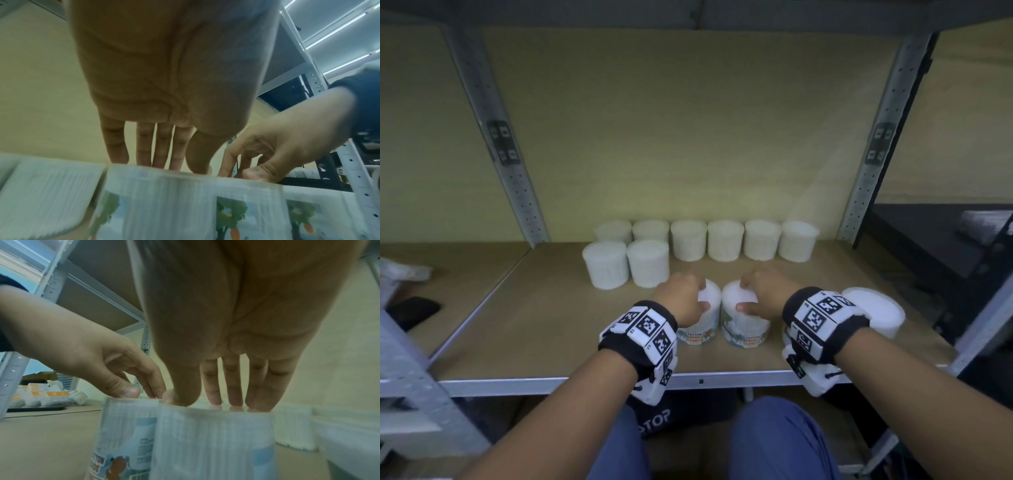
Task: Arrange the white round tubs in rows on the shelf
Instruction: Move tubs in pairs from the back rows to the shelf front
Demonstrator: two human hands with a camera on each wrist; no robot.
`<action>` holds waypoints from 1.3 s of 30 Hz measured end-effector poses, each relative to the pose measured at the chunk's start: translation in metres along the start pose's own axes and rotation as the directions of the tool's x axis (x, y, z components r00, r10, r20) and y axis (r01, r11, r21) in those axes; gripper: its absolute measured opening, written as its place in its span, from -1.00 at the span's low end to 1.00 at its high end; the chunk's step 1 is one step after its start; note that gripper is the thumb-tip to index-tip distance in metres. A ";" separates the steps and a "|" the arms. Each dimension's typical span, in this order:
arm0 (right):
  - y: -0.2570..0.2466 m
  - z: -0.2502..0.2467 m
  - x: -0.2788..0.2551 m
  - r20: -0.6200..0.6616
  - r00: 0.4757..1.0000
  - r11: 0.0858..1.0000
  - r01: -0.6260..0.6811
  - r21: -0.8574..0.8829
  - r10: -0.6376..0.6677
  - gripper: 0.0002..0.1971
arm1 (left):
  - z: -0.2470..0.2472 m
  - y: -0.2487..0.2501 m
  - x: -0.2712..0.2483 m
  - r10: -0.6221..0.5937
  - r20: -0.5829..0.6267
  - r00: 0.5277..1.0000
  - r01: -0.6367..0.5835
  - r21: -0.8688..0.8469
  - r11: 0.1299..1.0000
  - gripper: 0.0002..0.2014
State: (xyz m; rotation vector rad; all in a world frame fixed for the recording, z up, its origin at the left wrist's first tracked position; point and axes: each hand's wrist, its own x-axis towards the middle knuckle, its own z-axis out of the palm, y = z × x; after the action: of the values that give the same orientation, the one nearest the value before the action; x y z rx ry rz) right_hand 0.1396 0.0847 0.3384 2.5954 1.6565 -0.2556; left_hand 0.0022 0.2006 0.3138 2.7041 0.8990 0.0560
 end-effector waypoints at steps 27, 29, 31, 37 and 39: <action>0.009 0.011 -0.030 -0.020 0.998 0.993 -0.049 0.110 0.052 -0.40 | 0.001 0.021 -0.028 0.016 -0.022 1.000 -0.017 -0.030 0.999 -0.53; 0.011 0.012 -0.029 -0.021 0.998 0.991 -0.053 0.123 0.056 -0.39 | 0.002 0.021 -0.027 0.016 -0.023 1.000 -0.017 -0.043 0.999 -0.52; 0.011 0.012 -0.029 -0.017 0.998 0.991 -0.052 0.125 0.055 -0.39 | 0.003 0.020 -0.027 0.022 -0.022 1.000 -0.023 -0.048 0.999 -0.53; 0.009 -0.002 -0.031 -0.037 0.999 0.990 -0.017 0.139 0.022 -0.37 | -0.007 0.015 -0.025 0.036 -0.012 0.999 -0.037 -0.103 0.994 -0.53; 0.005 -0.011 -0.029 -0.068 0.998 0.984 0.001 0.177 0.011 -0.41 | -0.015 0.010 -0.024 0.032 -0.030 0.999 -0.035 -0.114 0.993 -0.54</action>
State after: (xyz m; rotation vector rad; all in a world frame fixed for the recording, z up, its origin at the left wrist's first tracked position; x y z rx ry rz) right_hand 0.1338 0.0581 0.3539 2.7658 1.7232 -0.3323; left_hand -0.0130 0.1831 0.3325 2.6183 0.8322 0.1484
